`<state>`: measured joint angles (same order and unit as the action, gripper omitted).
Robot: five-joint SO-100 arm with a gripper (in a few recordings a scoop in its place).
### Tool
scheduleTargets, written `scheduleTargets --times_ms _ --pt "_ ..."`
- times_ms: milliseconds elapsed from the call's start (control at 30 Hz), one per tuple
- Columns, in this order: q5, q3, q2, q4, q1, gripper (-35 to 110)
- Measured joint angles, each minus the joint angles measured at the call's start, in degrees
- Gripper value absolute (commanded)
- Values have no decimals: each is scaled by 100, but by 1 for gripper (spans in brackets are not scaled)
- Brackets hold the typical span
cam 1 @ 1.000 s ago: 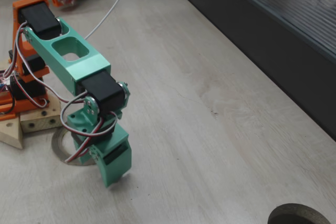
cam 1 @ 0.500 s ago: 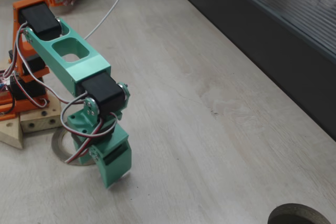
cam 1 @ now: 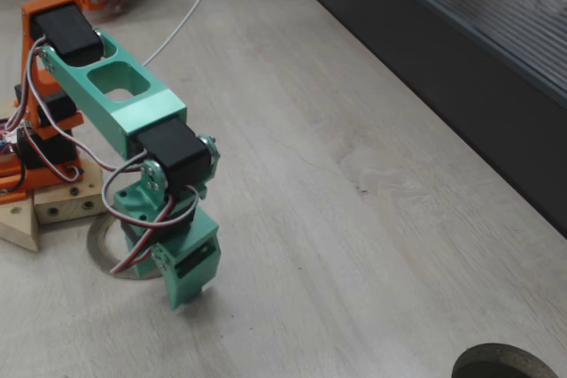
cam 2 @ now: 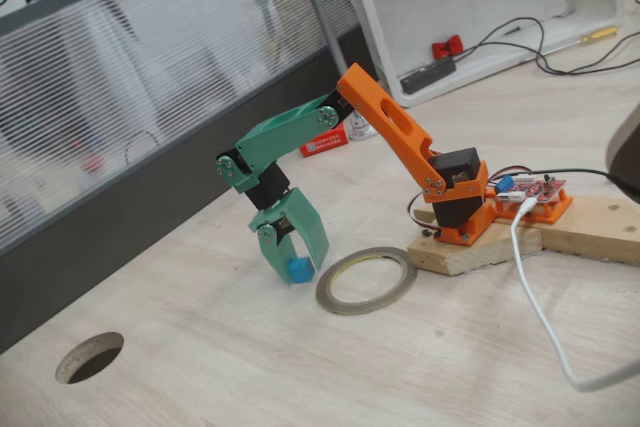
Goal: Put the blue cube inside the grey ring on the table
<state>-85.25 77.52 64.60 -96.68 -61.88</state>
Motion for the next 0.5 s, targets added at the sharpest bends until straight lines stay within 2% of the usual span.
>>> scheduleTargets --times_ms 300,500 --pt "0 18 0 1617 44 20" --pt "0 18 0 1811 35 20"
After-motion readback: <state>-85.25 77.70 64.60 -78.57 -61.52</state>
